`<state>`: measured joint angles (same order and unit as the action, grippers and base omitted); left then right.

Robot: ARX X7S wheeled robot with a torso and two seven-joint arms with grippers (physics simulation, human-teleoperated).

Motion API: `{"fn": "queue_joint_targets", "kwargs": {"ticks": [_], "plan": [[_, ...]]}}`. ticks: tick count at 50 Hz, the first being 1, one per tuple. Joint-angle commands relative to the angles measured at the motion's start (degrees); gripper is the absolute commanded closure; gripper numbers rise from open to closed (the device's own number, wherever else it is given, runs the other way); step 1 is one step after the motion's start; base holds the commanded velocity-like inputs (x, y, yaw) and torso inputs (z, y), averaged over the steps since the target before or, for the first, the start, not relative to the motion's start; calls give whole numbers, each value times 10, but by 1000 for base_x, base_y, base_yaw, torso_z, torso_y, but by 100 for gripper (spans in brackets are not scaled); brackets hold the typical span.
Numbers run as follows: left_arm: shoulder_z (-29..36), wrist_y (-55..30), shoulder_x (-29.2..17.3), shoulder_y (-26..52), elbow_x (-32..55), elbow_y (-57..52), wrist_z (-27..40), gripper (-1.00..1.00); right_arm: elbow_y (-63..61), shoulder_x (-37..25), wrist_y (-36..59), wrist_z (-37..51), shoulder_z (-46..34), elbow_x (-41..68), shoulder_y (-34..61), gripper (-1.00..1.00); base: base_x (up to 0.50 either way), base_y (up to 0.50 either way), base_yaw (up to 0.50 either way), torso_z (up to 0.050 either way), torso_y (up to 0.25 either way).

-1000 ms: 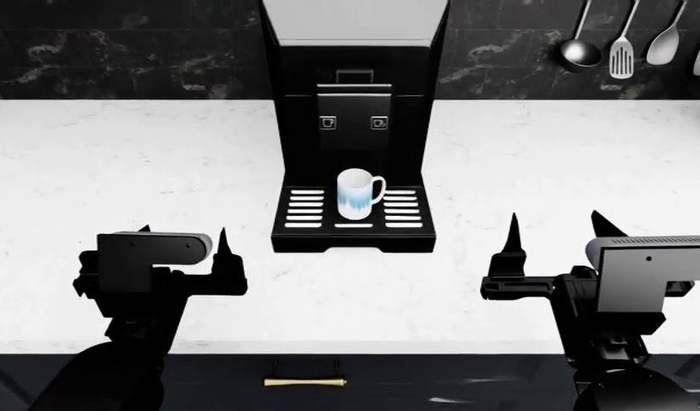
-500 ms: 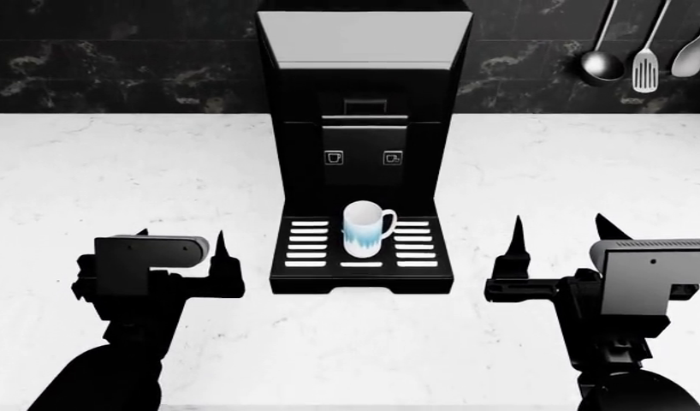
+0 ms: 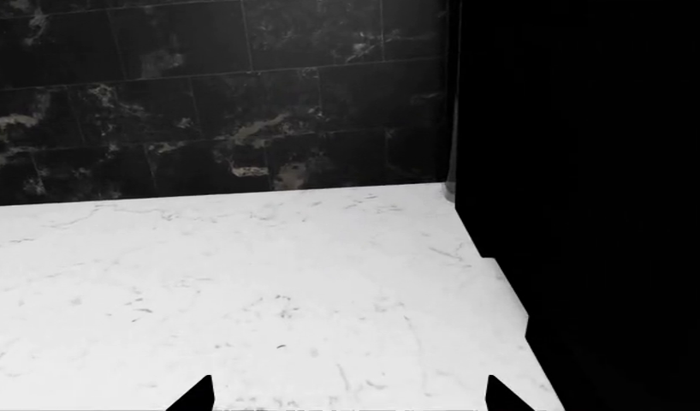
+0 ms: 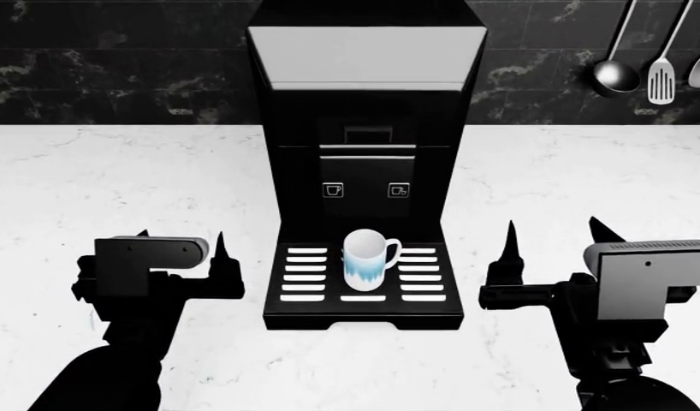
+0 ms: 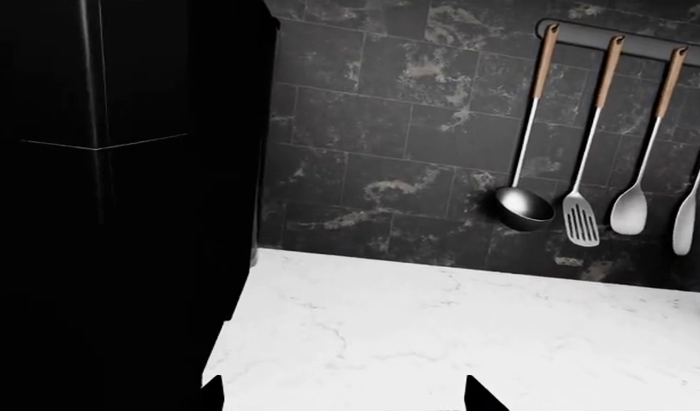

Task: Press the button on the coffee machine to serve coffee.

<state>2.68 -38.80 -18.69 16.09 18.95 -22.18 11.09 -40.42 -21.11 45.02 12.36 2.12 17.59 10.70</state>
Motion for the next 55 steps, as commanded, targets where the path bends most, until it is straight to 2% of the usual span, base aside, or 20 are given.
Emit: {"fn": "queue_joint_targets", "kwargs": {"ticks": [1,4,6,9,11,14,18,21,24,27,36,40,52,53,55], "plan": [[5,2,1,0,0,4,3,-100,-137,-9,172,21,-21,49,28,-100,0,0,0,0,0],[5,4,1,-1,1,3,3,-100,-179,-6,238,20,-7,84,49,-100,0,0,0,0,0],[7,5,1,0,0,8,1,-100,-196,-38,260,78,-4,173,70,-100,0,0,0,0,0],[6,5,0,-1,1,7,2,-100,-195,-145,220,267,-25,419,113,-100,0,0,0,0,0],[5,7,-1,-2,1,8,2,-100,-195,-191,182,322,-52,484,126,-100,0,0,0,0,0],[7,9,-1,-3,1,10,2,-100,-195,-260,96,341,-94,502,120,-100,0,0,0,0,0],[10,9,1,-1,-1,13,4,-100,-196,-352,-10,413,-249,538,204,-100,0,0,0,0,0],[10,9,0,-2,0,13,4,-100,-196,-381,-62,447,-367,547,281,-100,0,0,0,0,0],[9,10,-1,-3,1,11,5,-100,-196,-385,-92,463,-439,550,333,-100,0,0,0,0,0],[8,14,-1,-4,1,16,4,-100,-190,-353,-68,468,-461,566,366,-100,0,0,0,0,0],[7,14,-3,-6,4,14,5,-100,-184,-314,-38,480,-477,607,420,-100,0,0,0,0,0],[8,15,-5,-6,5,14,3,-100,-161,-283,-30,462,-489,589,426,-100,0,0,0,0,0],[7,24,-6,-11,7,22,2,-100,-142,-254,-22,459,-488,593,462,-100,0,0,0,0,0],[6,25,-7,-12,8,22,1,-100,-142,-250,-20,458,-488,592,466,100,0,0,0,0,0],[6,26,-8,-11,9,24,0,-100,-143,-248,-13,464,-489,593,475,100,0,0,0,0,0]]}}
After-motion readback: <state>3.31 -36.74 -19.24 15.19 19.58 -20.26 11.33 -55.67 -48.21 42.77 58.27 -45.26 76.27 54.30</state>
